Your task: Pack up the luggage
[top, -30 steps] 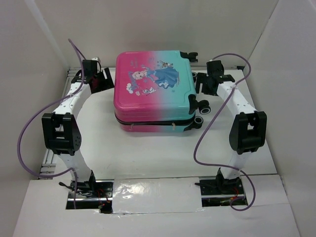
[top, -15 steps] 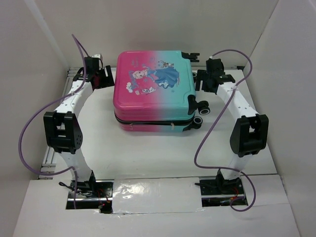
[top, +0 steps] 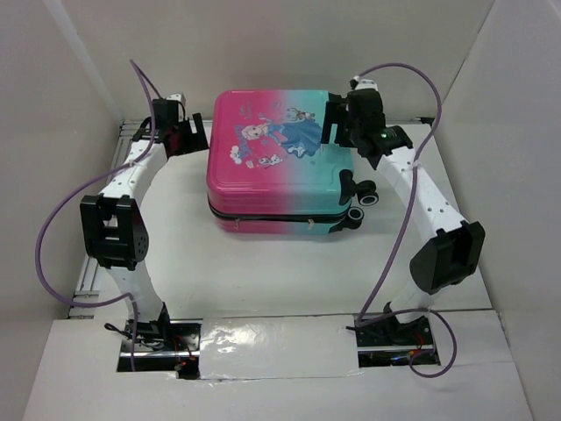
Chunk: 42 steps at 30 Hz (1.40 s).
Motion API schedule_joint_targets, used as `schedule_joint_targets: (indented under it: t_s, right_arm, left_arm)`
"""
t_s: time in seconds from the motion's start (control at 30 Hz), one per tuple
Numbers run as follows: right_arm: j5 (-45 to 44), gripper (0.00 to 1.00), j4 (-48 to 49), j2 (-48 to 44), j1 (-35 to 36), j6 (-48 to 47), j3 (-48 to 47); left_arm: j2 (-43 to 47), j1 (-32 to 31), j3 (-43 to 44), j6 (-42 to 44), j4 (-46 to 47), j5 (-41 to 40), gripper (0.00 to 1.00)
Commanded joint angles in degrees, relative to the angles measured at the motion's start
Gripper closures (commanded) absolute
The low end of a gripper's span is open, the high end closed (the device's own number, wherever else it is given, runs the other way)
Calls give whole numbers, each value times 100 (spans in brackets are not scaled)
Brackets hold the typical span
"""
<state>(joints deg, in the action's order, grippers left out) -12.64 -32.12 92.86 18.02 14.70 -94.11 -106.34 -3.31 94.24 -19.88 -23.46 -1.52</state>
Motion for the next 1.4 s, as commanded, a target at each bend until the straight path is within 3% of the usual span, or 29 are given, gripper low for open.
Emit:
schedule_joint_targets:
  t_s: [0.0, 0.1, 0.27, 0.43, 0.63, 0.77, 0.93, 1.13, 1.17, 1.3, 1.37]
  right_arm:
    - [-98, 6, -743, 136, -211, 51, -784]
    - [356, 6, -595, -337, -396, -11, -785]
    - [1466, 6, -49, -1531, -282, -152, 312]
    - [1704, 7, 258, -2402, 377, 6, 2127]
    - [1591, 10, 812, -3835, 1238, 691, 3968]
    - [1345, 13, 1006, -4407, 1756, 1131, 4978]
    - [555, 14, 1549, -4329, 2476, 1316, 5639]
    - [-387, 22, 2112, -3899, 2821, 1194, 5939]
    - [-458, 24, 2174, -3785, 2821, 1193, 6008]
    - [-633, 26, 2675, -3714, 2821, 1071, 6062]
    - [-879, 29, 2860, -3661, 2821, 1070, 6123]
  left_arm:
    - [447, -82, 420, -508, -140, 987, 6]
    - [824, 435, 429, -456, -334, 1039, 4]
    - [2070, 972, -176, -351, -571, 1233, 3]
    - [3513, 1025, -1880, -350, -573, 1487, 3]
    - [5760, 525, -3761, -403, -387, 2199, 4]
    - [6712, 104, -4790, -561, -89, 2751, 6]
    - [6776, -564, -5565, -921, 604, 3008, 13]
    - [5882, -1908, -5512, -1158, 913, 1525, 14]
    - [5740, -2423, -5512, -1211, 1053, 897, 14]
    - [5221, -3428, -5512, -1290, 1125, -853, 14]
    - [5220, -3483, -5723, -1290, 1299, -1139, 14]
